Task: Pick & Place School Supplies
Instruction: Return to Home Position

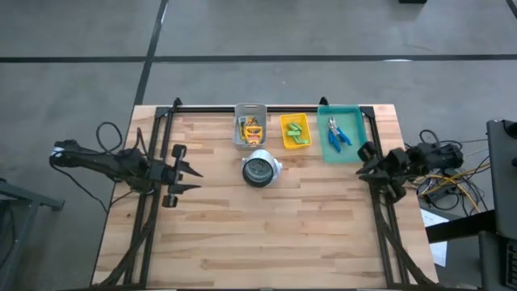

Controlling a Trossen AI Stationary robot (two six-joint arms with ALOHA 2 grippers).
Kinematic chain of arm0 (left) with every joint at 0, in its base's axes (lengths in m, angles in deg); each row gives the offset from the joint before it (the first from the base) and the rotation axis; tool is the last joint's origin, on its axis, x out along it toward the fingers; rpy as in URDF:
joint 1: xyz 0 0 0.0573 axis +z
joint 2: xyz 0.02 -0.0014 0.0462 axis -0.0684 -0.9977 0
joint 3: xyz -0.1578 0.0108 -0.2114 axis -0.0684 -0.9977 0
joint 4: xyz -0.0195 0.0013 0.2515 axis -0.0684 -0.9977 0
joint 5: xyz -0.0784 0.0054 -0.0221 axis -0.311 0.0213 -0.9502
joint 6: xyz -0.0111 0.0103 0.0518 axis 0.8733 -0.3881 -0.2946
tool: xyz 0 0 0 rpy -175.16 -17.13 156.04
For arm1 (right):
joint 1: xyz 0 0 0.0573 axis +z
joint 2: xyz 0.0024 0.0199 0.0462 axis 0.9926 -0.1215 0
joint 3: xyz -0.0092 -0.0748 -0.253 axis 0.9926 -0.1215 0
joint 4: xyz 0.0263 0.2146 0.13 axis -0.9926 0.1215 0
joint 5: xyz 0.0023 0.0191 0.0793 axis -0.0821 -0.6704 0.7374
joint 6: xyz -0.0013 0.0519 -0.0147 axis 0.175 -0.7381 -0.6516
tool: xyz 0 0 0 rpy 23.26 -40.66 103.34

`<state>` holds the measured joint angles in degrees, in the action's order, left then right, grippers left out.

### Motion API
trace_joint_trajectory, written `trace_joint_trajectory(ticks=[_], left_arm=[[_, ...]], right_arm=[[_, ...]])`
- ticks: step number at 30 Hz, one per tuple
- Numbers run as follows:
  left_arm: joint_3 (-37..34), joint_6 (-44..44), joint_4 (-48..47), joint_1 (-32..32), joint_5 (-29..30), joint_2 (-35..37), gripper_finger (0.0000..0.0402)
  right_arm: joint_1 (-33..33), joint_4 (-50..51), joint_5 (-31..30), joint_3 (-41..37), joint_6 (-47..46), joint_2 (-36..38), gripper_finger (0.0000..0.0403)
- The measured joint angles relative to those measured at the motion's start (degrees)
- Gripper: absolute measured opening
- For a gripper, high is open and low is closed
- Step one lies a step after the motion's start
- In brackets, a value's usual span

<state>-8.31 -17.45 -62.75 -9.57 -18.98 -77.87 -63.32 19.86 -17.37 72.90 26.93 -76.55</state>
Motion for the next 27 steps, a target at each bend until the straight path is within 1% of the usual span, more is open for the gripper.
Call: trace_joint_trajectory(ticks=[2,4,8,10,12,14,18,21,23,27], left_arm=[[-1.4,1.1,0.0,0.0,0.0,1.5,0.0138],[-2.7,2.4,0.1,0.0,0.0,2.6,0.0138],[-5.9,3.9,0.7,0.0,0.2,4.4,0.0138],[-7.6,5.0,2.2,0.0,0.2,4.8,0.0138],[-9.9,6.5,4.6,0.0,0.2,5.3,0.0138],[-12.5,7.8,6.8,0.0,0.2,5.5,0.0138],[-18.6,10.0,15.6,0.0,0.2,5.8,0.0138],[-18.4,10.9,13.9,0.0,0.2,5.9,0.0138],[-18.6,10.7,14.6,0.0,0.2,5.9,0.0138],[-18.7,10.5,13.8,0.0,0.2,6.3,0.0139]], right_arm=[[0.0,4.7,-2.2,0.8,-2.4,3.0,0.0068],[0.0,6.4,-4.5,1.0,-2.9,3.1,0.0068],[0.0,6.8,-7.1,-0.7,-0.6,0.8,0.0068],[0.0,6.8,-7.4,-2.2,-0.2,-0.2,0.0068],[0.0,4.8,-8.9,-3.7,-0.6,-1.6,0.0068],[0.0,1.6,-9.0,-6.0,-0.7,-2.2,0.0068],[0.0,-8.6,-8.3,-11.2,1.2,-2.6,0.0068],[0.0,-16.7,-7.9,-15.8,2.9,-2.5,0.0068],[0.0,-15.0,-8.0,-16.2,3.5,-2.5,0.0068],[0.0,-12.3,-8.4,-16.2,1.3,-2.5,0.0068]])
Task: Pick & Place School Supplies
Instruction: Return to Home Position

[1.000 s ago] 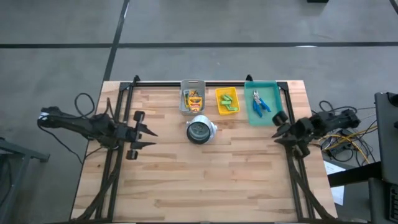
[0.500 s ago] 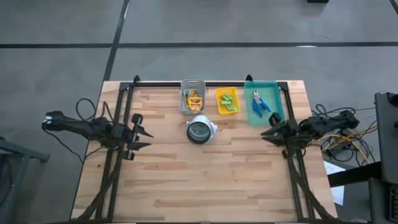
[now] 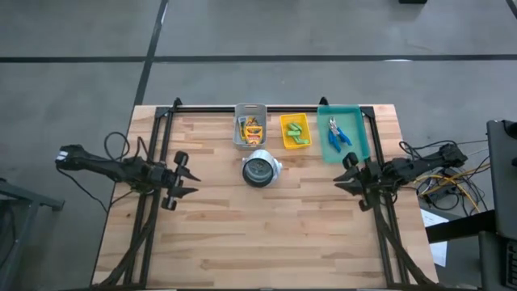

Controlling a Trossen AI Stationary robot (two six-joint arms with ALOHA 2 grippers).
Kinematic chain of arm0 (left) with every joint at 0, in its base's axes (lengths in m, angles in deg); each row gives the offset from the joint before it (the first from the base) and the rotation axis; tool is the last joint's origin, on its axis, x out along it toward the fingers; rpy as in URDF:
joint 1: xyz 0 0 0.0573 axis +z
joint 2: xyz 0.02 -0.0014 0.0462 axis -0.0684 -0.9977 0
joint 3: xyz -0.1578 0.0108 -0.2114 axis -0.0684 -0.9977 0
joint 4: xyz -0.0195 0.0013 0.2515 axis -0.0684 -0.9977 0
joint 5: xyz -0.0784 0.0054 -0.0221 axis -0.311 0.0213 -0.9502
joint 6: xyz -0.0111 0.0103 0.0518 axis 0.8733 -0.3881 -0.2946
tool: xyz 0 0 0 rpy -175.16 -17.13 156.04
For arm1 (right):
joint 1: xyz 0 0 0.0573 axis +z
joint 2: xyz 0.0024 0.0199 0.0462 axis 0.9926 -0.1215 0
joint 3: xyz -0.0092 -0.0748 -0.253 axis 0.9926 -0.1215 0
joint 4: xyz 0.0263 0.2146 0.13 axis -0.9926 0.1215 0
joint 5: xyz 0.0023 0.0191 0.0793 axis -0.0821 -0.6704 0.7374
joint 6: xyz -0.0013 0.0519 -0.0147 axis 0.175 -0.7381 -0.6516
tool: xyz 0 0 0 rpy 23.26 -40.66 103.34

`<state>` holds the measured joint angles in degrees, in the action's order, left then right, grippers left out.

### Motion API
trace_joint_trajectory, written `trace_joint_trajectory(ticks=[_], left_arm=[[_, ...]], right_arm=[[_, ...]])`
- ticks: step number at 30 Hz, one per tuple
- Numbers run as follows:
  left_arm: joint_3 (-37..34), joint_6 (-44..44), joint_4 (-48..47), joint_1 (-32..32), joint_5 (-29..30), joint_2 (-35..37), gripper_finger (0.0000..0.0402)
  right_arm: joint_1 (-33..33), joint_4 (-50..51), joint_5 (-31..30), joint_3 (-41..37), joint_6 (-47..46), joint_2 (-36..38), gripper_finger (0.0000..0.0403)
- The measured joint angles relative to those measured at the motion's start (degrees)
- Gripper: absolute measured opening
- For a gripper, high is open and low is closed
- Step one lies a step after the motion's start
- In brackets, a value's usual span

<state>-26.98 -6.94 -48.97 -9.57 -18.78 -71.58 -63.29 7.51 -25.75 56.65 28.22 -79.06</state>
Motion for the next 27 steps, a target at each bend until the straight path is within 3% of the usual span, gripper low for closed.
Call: trace_joint_trajectory(ticks=[13,20,27], left_arm=[[0.0,-3.5,-10.2,0.0,3.9,-0.1,0.0139],[-0.1,-9.6,-10.3,1.5,7.8,0.3,0.0139],[-0.1,-7.7,-9.3,3.9,8.2,1.6,0.0139]], right_arm=[[0.0,0.8,0.0,0.0,-1.9,1.6,0.0068],[0.0,2.8,-0.4,0.1,-1.8,5.6,0.0068],[0.0,5.3,-3.0,0.0,-4.0,5.3,0.0068]])
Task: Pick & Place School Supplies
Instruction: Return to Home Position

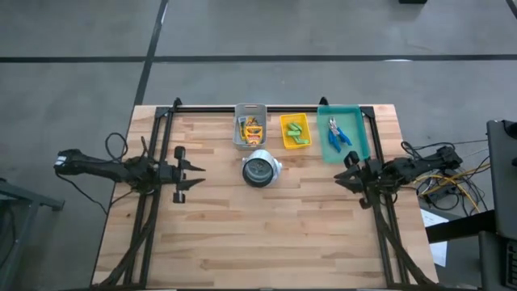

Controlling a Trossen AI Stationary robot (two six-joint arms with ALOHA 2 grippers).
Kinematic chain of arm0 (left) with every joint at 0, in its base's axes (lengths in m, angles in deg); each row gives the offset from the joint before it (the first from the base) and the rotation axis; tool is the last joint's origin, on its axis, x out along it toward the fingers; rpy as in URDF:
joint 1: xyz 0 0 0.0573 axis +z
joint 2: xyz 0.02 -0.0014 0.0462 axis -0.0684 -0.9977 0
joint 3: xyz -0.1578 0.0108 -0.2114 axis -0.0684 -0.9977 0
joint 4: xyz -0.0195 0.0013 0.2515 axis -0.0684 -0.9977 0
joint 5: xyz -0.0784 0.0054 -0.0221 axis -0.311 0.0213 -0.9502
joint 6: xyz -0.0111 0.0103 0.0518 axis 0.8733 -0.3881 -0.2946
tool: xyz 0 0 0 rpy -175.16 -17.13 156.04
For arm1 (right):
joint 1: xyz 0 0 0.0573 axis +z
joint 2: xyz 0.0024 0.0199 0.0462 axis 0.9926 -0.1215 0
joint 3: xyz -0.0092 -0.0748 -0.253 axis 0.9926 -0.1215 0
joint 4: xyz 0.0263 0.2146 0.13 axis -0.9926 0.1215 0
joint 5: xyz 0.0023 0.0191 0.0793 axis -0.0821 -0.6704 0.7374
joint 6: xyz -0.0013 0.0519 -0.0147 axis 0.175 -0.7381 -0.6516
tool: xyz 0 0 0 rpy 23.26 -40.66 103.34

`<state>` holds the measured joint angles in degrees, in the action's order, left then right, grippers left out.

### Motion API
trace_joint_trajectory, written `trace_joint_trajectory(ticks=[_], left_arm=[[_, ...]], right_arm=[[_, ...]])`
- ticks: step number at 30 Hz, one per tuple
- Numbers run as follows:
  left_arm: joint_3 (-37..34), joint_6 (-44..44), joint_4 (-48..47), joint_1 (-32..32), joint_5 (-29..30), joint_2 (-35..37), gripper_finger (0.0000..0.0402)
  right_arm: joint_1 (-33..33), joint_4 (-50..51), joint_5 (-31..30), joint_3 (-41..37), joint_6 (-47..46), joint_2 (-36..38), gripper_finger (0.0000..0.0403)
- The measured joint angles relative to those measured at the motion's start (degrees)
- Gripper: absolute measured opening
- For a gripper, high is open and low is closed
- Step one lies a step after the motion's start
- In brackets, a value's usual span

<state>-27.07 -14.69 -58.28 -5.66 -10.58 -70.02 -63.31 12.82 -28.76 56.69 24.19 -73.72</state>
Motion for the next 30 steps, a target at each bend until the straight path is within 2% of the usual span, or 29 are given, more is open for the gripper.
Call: trace_joint_trajectory(ticks=[4,10,30], left_arm=[[0.3,3.8,0.1,0.0,0.1,0.2,0.0139],[0.4,8.9,0.2,0.0,0.2,0.1,0.0139],[0.2,9.1,-2.6,0.0,0.2,0.1,0.0139]], right_arm=[[0.0,0.2,0.0,0.0,3.4,-0.3,0.0068],[0.0,0.2,0.0,0.0,3.4,-0.3,0.0068],[0.0,0.2,0.0,0.0,3.6,-0.3,0.0068]])
